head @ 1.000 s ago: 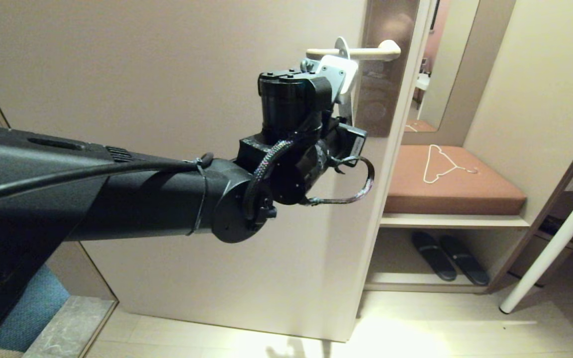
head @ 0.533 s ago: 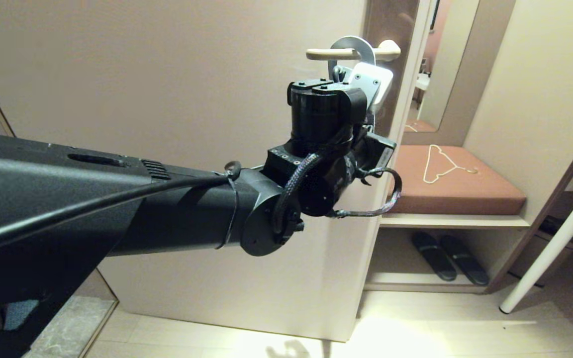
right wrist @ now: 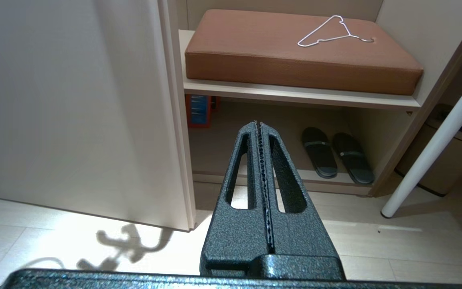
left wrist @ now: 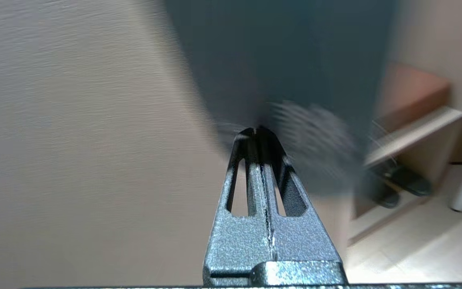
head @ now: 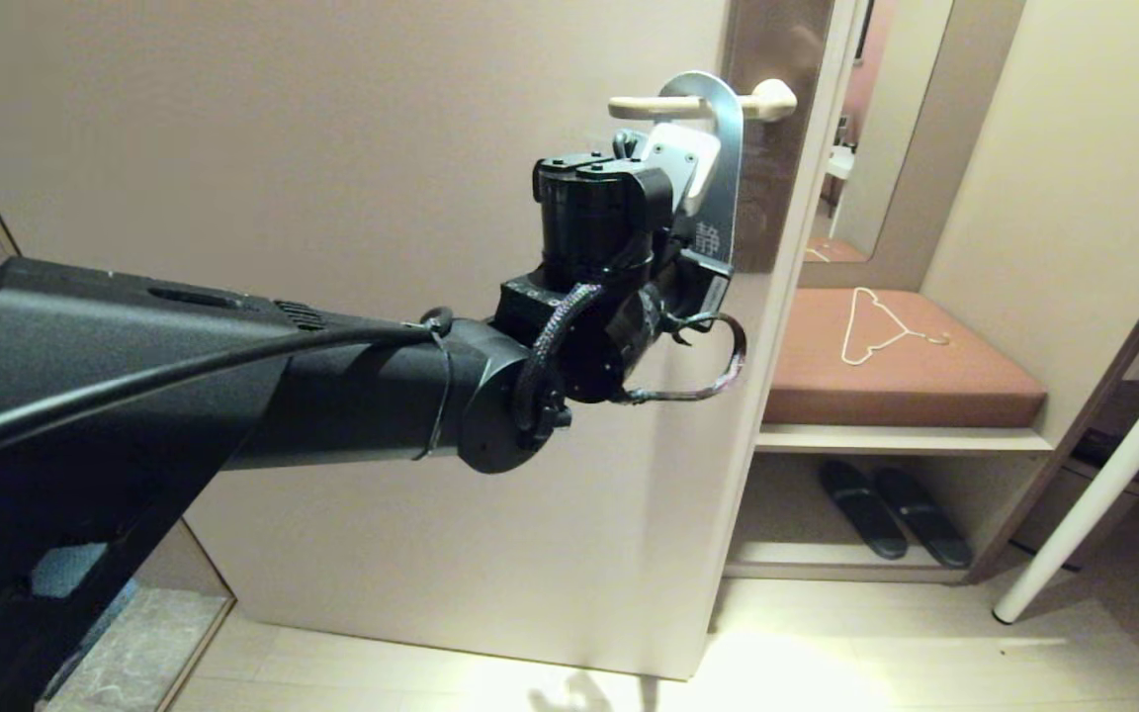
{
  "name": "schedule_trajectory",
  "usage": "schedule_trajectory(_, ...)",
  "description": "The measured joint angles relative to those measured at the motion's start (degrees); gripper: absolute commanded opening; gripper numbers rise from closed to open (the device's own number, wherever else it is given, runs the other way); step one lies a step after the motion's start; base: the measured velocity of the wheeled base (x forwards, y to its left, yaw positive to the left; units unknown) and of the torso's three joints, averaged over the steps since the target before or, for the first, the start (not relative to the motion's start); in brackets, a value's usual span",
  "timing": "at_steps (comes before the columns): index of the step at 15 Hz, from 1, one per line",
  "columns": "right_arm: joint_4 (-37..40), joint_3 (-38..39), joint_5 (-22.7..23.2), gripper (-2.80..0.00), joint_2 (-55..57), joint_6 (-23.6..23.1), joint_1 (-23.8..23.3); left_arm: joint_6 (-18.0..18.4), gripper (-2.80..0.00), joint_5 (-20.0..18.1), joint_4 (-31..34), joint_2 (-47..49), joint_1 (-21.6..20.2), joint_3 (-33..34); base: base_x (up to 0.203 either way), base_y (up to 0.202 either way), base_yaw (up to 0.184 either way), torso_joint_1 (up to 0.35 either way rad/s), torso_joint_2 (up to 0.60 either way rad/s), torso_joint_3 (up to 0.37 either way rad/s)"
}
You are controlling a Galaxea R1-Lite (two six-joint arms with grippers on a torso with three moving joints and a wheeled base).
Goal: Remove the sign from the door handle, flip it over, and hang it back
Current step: Hang the sign back with the other side facing out
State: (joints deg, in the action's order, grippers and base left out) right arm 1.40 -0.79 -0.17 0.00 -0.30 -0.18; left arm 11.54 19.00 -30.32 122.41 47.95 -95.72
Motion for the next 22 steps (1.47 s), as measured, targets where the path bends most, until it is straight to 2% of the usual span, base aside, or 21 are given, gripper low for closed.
schedule_trajectory(4, 0.00, 0.00, 0.01, -2.80, 0.00, 0.00, 0.00, -0.02, -2.80, -0.04, 0.03, -0.44, -1.70, -0.34, 0.000, 0.000, 0.000, 0.000, 0.00, 0.000)
schedule_trajectory(11, 0.00, 0.00, 0.01, -2.80, 0.00, 0.00, 0.00, 0.09, -2.80, -0.24, 3.40, -0.42, 1.07, -5.17, 0.000, 0.000, 0.000, 0.000, 0.00, 0.000)
schedule_trajectory(22, -0.02, 0.00, -0.02, -2.80, 0.00, 0.00, 0.00, 0.24, -2.80, -0.20, 4.85, 1.72, 4.50, -8.27, 0.000, 0.000, 0.000, 0.000, 0.00, 0.000)
